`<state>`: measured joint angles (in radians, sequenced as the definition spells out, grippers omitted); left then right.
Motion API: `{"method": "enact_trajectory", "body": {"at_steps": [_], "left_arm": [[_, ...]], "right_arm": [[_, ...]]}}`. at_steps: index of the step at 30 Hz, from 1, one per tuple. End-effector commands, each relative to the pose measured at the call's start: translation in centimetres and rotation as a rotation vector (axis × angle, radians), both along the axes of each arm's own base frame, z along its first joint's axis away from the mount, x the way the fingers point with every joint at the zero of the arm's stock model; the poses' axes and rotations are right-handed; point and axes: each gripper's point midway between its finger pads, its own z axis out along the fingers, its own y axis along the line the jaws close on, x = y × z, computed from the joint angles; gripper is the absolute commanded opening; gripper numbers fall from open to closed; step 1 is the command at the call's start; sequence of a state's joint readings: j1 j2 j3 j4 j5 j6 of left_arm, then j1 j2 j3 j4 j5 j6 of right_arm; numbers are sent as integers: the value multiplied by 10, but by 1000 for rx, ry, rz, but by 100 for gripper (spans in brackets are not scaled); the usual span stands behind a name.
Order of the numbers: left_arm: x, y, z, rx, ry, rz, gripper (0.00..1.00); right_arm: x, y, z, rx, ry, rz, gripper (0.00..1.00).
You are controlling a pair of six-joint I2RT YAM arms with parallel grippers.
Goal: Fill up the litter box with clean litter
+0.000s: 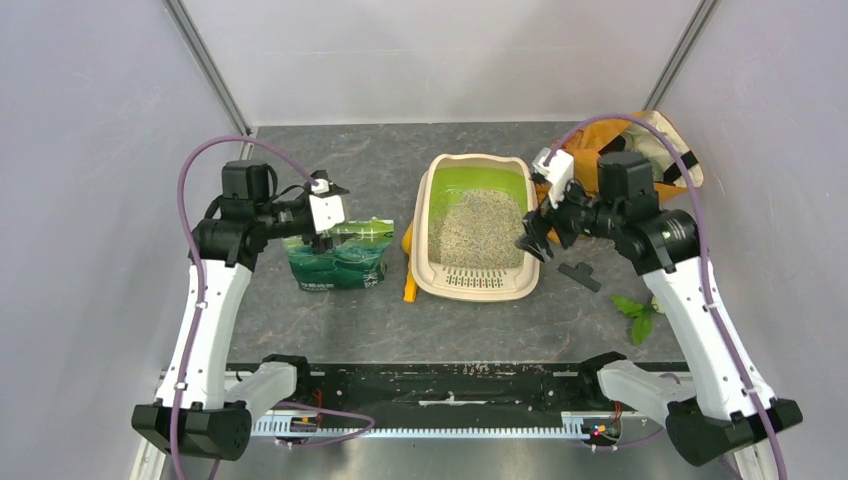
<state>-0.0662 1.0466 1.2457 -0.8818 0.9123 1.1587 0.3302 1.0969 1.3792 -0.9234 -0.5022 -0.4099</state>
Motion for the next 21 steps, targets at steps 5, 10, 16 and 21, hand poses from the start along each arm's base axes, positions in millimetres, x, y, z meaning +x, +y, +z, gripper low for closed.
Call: {"method": "enact_trajectory", "body": {"at_steps": [5,10,16,21], "left_arm": [[-15,-26,-20,-28,205,47,82],[-14,-26,-36,-6,267,107,79],[-22,-26,-43,30,249,89,79],[-25,-28,-42,29,238,70,79]], "right_arm": [[-29,-66,-77,-235,224,-201,93],[-34,-86,-93,-317,264,-253,87],[-36,-127,-130,-462,343,-311,77],[-25,-159,-158,-523,378,-329,73]]}}
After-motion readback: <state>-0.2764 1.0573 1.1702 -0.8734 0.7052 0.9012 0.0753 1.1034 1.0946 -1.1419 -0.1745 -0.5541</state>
